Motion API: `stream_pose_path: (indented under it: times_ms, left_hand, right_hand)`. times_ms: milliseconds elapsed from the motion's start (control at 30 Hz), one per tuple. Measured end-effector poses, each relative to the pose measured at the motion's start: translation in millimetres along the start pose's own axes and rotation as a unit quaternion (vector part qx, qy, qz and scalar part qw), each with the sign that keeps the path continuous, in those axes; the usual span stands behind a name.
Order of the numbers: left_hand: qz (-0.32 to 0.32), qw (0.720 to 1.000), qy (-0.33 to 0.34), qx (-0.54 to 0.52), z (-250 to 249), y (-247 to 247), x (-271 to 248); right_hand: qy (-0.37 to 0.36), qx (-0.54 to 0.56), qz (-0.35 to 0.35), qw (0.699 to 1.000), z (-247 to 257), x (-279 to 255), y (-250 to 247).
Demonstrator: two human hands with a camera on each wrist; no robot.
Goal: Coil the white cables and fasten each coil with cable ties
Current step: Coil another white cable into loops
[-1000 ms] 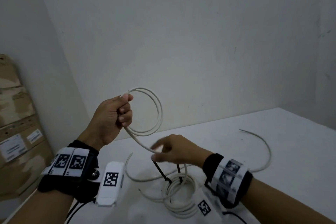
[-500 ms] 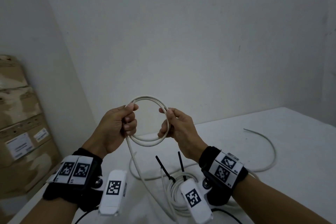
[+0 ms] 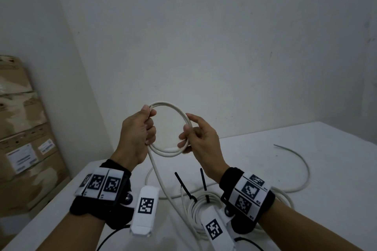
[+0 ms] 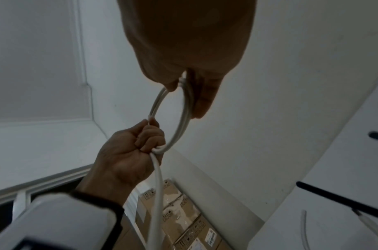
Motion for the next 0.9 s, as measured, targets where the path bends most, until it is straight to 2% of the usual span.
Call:
stream_pose_path:
  times_ms: [100, 133, 167, 233, 300, 333, 367, 400, 467, 533, 633, 733, 800, 900]
  left_hand:
    - [-0.021, 1.0, 0.017, 0.012, -3.4, 0.6, 3.0]
    - [-0.025, 0.999, 0.023, 0.012, -5.0, 0.6, 4.3]
    - [-0.029, 0.999, 0.031, 0.01, -7.1, 0.8, 5.7]
    - [-0.036, 0.998, 0.045, 0.004, -12.0, 1.8, 8.2]
    - [-0.044, 0.997, 0.058, -0.007, -17.3, 2.1, 9.3]
    - [-0.049, 0.997, 0.066, -0.014, -20.0, 1.5, 9.4]
    - [-0.053, 0.996, 0.073, -0.023, -22.8, 0.3, 9.3]
    - [-0.057, 0.995, 0.079, -0.034, -25.9, -1.8, 9.4]
    - [-0.062, 0.993, 0.085, -0.06, -31.7, -6.9, 9.7]
    - [-0.062, 0.991, 0.082, -0.08, -35.8, -11.3, 9.5]
    - [-0.064, 0.991, 0.083, -0.084, -38.6, -15.8, 7.8]
    - [-0.076, 0.991, 0.086, -0.075, -37.7, -21.6, 6.4]
    - [-0.086, 0.991, 0.078, -0.065, -34.5, -24.3, 5.3]
    - [-0.092, 0.993, 0.051, -0.046, -26.2, -25.1, 3.2]
  right_hand:
    - [-0.043, -0.128, -0.075, 0.988, 8.8, -8.3, -5.6]
    - [-0.06, -0.147, -0.089, 0.983, 14.8, -14.4, -5.7]
    - [-0.061, -0.154, -0.072, 0.984, 17.7, -21.5, -3.0]
    - [0.009, -0.12, 0.056, 0.991, 18.5, -41.6, 15.1]
    - [0.135, -0.069, 0.208, 0.966, 14.4, -66.9, 38.0]
    - [0.194, -0.042, 0.239, 0.951, 11.6, -74.9, 43.9]
    - [0.239, -0.013, 0.231, 0.943, 9.6, -77.9, 45.7]
    - [0.271, 0.017, 0.195, 0.943, 7.5, -76.6, 44.4]
    - [0.298, 0.053, 0.118, 0.946, 1.1, -68.1, 37.4]
    - [0.308, 0.062, 0.077, 0.946, -9.4, -61.0, 33.7]
    - [0.285, 0.153, -0.007, 0.946, -18.1, -52.2, 31.4]
    - [0.243, 0.318, -0.095, 0.911, -15.3, -34.8, 21.9]
    - [0.219, 0.382, -0.116, 0.89, -10.1, -21.1, 15.1]
    - [0.201, 0.415, -0.12, 0.879, -0.1, -4.9, 9.9]
Point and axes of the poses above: each hand's wrist, its own x-axis towards the middle knuckle, its own y-axis out of the palm, z = x × y, the point moved 5 cm from there along x, towards the middle knuckle, and after that the axes turned 5 degrees about -x, right-handed, at the moved point
